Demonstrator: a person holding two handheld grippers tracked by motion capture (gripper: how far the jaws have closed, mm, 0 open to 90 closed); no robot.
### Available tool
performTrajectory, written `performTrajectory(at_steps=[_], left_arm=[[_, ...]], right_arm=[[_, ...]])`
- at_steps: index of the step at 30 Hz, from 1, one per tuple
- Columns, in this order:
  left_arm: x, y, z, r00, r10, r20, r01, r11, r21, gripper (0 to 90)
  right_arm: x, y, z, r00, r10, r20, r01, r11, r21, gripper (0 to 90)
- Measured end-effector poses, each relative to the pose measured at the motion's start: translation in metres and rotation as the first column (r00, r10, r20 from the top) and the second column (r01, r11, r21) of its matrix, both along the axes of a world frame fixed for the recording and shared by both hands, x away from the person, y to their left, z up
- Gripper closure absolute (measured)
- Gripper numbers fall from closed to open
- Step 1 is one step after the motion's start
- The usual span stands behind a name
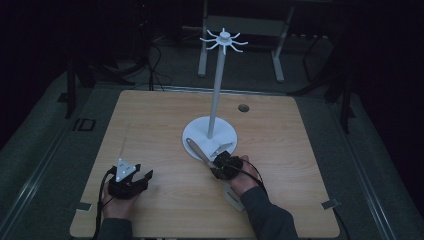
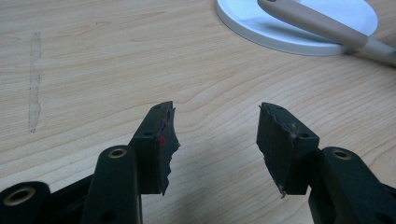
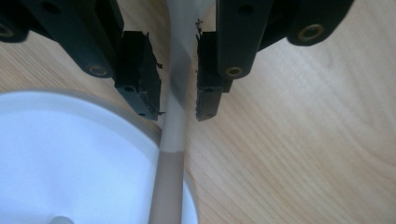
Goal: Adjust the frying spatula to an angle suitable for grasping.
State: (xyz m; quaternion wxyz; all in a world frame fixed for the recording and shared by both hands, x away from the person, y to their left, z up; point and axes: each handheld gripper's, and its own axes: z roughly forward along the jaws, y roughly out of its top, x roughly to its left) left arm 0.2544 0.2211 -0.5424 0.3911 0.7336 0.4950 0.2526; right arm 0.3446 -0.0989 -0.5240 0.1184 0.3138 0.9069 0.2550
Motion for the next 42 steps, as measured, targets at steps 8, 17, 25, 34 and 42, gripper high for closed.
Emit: performTrajectory(at_steps=[8, 17, 25, 34, 42], left_arm=[[0.001, 0.001, 0.000, 1.0000, 0.007, -0.002, -0.007, 1.0000, -0.005, 46.4], [0.000, 0.002, 0.000, 0.9999, 0.011, -0.001, -0.011, 0.9999, -0.013, 46.4], [0.001, 0.001, -0.001, 0.9999, 0.009, -0.008, -0.009, 0.9998, -0.016, 46.2], [0.001, 0.001, -0.001, 0.9999, 0.008, -0.011, -0.008, 0.9999, -0.015, 46.1], [0.001, 0.002, 0.000, 0.9999, 0.008, -0.008, -0.009, 0.9998, -0.019, 46.1]], right_arm=[[0.013, 0.015, -0.015, 0.9996, -0.021, -0.019, 0.019, 0.998, -0.064, 73.0], [0.011, 0.003, -0.014, 0.9996, -0.027, 0.005, 0.028, 0.994, -0.105, 77.3], [0.016, -0.043, -0.013, 0.9947, -0.102, -0.009, 0.101, 0.990, -0.100, 77.2], [0.028, -0.052, -0.012, 0.9922, -0.123, -0.022, 0.121, 0.990, -0.075, 72.4], [0.045, -0.037, -0.013, 0.9918, -0.120, -0.044, 0.116, 0.989, -0.087, 72.2]])
